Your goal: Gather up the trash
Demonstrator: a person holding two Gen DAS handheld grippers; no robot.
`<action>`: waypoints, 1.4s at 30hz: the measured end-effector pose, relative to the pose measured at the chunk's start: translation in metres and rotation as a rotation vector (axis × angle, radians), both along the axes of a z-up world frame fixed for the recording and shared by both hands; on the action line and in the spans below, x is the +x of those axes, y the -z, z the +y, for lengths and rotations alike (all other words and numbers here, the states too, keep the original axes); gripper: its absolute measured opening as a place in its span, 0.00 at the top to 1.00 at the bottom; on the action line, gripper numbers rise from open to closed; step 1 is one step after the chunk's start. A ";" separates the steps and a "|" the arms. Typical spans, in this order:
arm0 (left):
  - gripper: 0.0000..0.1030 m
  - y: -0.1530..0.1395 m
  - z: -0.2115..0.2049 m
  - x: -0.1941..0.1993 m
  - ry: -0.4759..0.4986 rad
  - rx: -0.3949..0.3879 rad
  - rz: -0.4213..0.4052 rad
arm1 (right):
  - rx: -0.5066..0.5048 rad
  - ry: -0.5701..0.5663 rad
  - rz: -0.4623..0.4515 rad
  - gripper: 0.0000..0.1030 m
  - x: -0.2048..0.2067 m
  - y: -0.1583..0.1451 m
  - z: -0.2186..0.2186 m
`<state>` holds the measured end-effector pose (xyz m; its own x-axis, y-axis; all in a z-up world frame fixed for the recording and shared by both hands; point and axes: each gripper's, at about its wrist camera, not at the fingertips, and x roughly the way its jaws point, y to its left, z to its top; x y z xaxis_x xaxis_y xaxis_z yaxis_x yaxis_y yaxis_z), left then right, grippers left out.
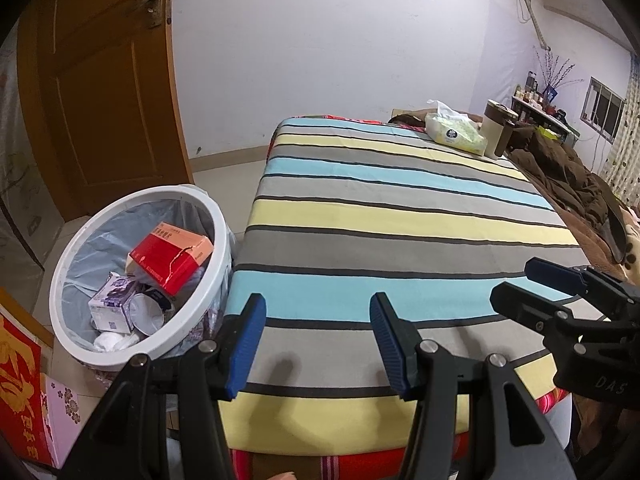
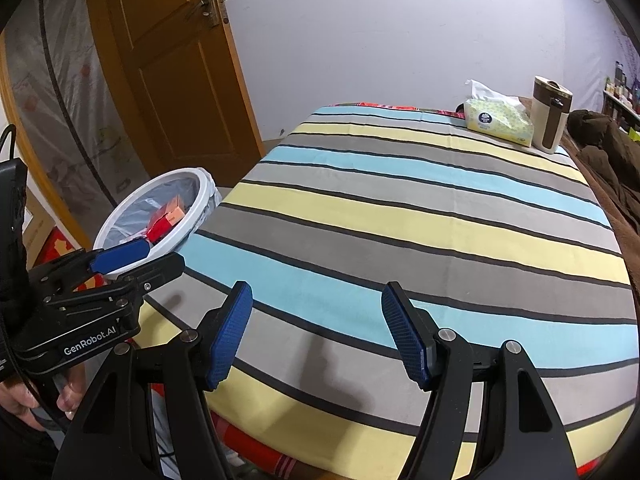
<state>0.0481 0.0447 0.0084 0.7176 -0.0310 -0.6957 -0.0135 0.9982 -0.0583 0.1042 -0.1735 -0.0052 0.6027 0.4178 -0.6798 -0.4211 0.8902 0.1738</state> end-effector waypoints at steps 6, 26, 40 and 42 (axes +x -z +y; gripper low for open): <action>0.45 0.001 0.000 -0.001 -0.001 0.000 0.000 | -0.004 0.003 -0.006 0.33 0.000 -0.001 -0.001; 0.45 -0.001 0.000 -0.003 -0.003 -0.003 -0.006 | -0.010 0.007 -0.010 0.33 -0.002 -0.003 -0.002; 0.45 -0.001 0.000 -0.004 -0.003 -0.004 -0.006 | -0.012 0.007 -0.010 0.33 -0.002 -0.003 -0.002; 0.45 -0.001 0.000 -0.004 -0.002 -0.005 -0.006 | -0.012 0.009 -0.008 0.33 -0.001 -0.003 -0.002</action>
<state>0.0445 0.0451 0.0092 0.7220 -0.0324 -0.6911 -0.0155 0.9979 -0.0630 0.1027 -0.1758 -0.0020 0.6118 0.4046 -0.6797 -0.4148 0.8957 0.1599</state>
